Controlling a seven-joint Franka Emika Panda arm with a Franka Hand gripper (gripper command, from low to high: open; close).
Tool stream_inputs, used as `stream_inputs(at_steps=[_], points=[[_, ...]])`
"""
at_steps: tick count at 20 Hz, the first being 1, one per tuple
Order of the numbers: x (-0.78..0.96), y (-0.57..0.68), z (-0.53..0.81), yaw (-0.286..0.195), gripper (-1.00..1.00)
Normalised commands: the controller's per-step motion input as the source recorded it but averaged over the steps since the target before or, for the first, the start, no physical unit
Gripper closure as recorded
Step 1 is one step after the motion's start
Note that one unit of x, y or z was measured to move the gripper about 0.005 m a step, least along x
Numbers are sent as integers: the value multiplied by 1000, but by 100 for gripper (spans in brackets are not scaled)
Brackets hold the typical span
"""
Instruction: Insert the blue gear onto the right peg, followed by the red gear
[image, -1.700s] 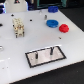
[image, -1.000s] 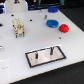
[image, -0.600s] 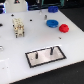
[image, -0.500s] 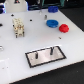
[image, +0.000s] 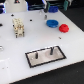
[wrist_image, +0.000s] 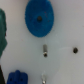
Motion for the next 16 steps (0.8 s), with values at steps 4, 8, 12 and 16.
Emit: stream_inputs(at_steps=[4,8,12,16], points=[[-174,164,-567,0,-100],[-302,40,-538,0,-100],[-317,14,-510,0,-100],[-402,4,-455,0,-100]])
